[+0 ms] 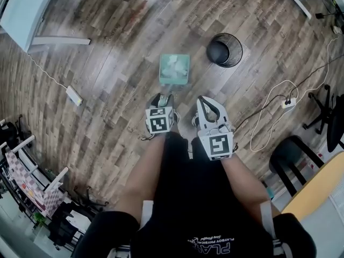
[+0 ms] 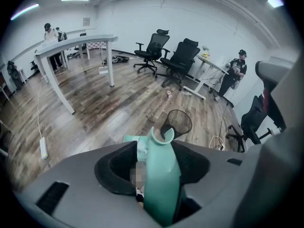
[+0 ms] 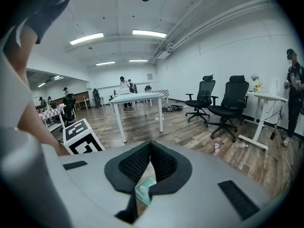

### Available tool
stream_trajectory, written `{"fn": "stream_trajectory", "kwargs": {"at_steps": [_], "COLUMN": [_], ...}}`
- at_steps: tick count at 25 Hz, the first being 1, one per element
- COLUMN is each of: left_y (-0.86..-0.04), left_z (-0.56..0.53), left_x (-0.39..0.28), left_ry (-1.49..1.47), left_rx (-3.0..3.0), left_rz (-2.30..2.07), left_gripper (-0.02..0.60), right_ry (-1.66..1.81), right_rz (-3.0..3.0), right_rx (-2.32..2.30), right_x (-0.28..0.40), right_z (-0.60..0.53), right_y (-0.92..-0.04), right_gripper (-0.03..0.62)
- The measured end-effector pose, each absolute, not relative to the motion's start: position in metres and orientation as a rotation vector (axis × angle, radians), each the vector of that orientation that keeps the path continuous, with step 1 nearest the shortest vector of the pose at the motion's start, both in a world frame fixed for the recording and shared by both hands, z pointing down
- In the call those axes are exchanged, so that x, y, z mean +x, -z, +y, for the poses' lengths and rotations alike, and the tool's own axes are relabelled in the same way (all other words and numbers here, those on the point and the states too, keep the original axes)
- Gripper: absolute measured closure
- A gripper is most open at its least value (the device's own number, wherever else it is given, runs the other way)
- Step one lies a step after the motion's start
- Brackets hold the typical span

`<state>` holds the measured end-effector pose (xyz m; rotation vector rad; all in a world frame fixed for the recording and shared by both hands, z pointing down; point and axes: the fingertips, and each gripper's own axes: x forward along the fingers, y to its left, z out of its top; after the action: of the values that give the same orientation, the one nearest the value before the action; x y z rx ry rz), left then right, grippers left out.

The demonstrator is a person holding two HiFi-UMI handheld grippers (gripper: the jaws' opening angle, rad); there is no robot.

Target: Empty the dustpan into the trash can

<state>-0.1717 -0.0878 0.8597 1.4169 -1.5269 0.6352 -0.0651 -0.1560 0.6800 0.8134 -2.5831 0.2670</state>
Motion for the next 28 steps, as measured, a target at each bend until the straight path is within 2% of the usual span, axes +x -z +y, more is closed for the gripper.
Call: {"fn": "stream_trajectory", "kwargs": {"at_steps": [2,8,17,28], "left_y": [-0.859,-0.859,-0.859,-0.837], "left_z": [-0.089,-0.092,-0.083,-0.078], "left_x": [-0.172,-0.164,-0.176,-0.177], "left_ry": [-0.644,-0.716,-0.803,-0.816], "left_rx": [1.420,1.454,1.452,1.471], "left_rz": [-1.531,-1.519,-1.559,-1.609], "left_gripper": [0.409,0.452,0.484,0.486], "right_ry": [-0.271,-0.280,-0.289,-0.251], "right_rz": [-2.585,-2.587,-2.580,-2.587], "right_rx": [0.807,0.800,0.789,0.811], "right_x": [-0.065,-0.064,-0.060,-0.044], "right_z": [-0.155,-0.158,-0.156,-0.160], "right_y": [-0.680,-0.679,-0.680,-0.669], "right_gripper": [0.571,0.571,0.571,0.571]}}
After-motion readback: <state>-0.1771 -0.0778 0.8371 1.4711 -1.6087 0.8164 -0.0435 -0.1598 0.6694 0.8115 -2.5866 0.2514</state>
